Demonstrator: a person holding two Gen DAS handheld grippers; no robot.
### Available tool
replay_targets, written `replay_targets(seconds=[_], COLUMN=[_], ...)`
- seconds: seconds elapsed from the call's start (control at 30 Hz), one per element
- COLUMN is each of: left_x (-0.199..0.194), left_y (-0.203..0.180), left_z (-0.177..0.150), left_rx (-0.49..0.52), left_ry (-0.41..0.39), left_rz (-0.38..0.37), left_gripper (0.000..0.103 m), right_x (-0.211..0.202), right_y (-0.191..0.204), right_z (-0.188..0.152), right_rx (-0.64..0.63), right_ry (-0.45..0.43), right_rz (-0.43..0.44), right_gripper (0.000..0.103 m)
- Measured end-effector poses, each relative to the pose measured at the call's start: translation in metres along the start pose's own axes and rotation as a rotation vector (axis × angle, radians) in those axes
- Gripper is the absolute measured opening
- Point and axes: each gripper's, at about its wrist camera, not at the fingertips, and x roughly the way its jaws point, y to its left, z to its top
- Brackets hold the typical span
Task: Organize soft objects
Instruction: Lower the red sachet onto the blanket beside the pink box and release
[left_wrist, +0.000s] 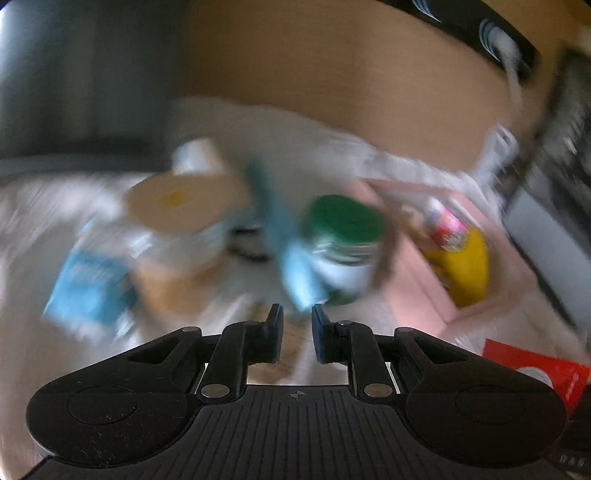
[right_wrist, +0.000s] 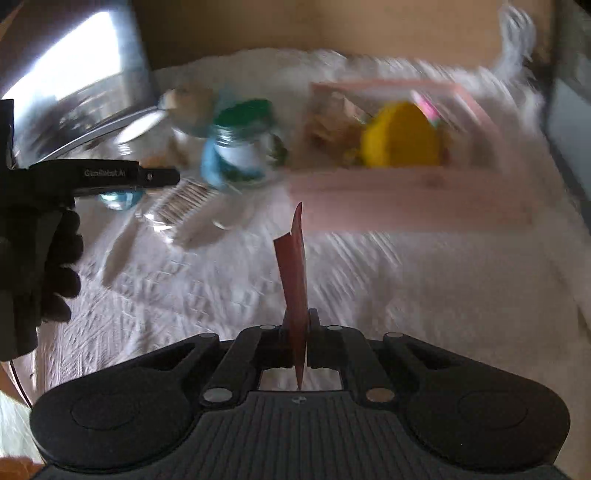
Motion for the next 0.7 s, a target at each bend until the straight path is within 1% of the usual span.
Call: replay_targets(seconds=[0.07,0.1,0.17,0.23,0.33,0.4,0.5,0.53,0.7], left_x=[0.016,0.026,0.043,0.055,0.065,0.073,0.072,0.07,0.043], left_y=[-0.014,-0.017,-0.018,-0.015,-0.014,-0.015,-0.012,-0.011,-0.004], left_z=[0.008,0.01,0.015,0.017,0.016,0.015,0.011,0.009,-0.011], left_rx=[0.07,0.085,0.089,0.078,0.093,0.118,0.132,0.137,0.152], left_ry=[0.024,0.044,0.08,0.111,0.137,0.16,0.189,0.201,0.24], left_rz=[0.005,0.011,0.033,0.038,0.036,0.05,0.039,0.033,-0.046], left_gripper=[0.018,0.018,0.019,0.024,0.025,0.025,0.024,0.021,0.019], right_x=[-0.002,-0.005,-0.008,-0.009,-0.012,-0.011,-0.009,-0.009,-0.007], right_y=[-0.004,-0.006,-0.011,-0.013,-0.019,-0.025,-0.03,-0.031,-0.024], right_z=[-0.005,-0.007,-0.009,-0.011,-0.013,-0.014,-0.013,-0.013,-0.004], right_rx=[-0.01,-0.015,-0.002,-0.005,-0.003,0.011,0.024,0.025,-0.006], right_ry=[0.003,-0.004,-0.006,-0.007,-0.016,-0.014,-0.011,-0.012,-0.03], right_rz=[-0.022,-0.031,-0.029,-0.047,-0.062,-0.064,-0.064,-0.061,-0.042], right_gripper=[0.005,0.005,0.005,0.005,0.005,0.005,0.005,0.005,0.006])
